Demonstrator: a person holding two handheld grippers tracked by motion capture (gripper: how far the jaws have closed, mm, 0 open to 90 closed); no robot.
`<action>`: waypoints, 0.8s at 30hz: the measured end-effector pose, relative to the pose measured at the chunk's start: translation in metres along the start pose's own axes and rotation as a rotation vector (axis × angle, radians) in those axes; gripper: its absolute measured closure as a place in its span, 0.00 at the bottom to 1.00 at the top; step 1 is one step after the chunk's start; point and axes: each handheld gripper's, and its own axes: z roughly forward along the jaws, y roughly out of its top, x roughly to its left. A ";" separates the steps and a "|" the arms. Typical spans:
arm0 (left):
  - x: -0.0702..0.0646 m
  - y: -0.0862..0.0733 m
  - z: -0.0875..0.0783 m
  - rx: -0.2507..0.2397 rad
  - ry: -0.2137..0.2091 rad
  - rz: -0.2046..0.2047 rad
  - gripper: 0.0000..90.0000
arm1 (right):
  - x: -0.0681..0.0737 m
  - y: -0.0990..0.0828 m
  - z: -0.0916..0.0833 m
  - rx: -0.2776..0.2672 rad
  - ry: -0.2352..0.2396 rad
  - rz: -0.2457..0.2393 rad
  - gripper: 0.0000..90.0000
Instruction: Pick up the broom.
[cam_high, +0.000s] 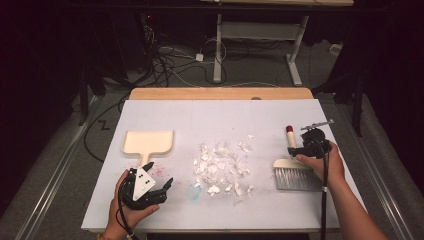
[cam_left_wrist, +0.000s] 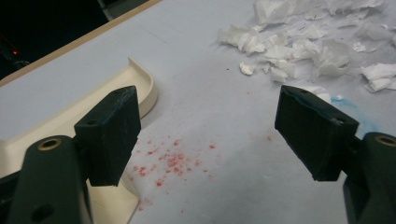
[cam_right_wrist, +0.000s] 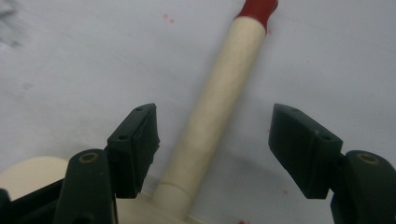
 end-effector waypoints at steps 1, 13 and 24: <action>0.000 0.000 0.000 0.002 -0.001 0.001 0.24 | 0.000 0.000 0.005 0.015 0.007 0.009 0.41; -0.003 0.000 0.003 0.014 -0.015 0.011 0.24 | 0.002 -0.001 0.011 -0.011 0.039 -0.001 0.69; -0.003 0.000 0.005 0.019 -0.023 0.016 0.24 | -0.004 -0.004 0.010 -0.032 0.061 -0.009 0.79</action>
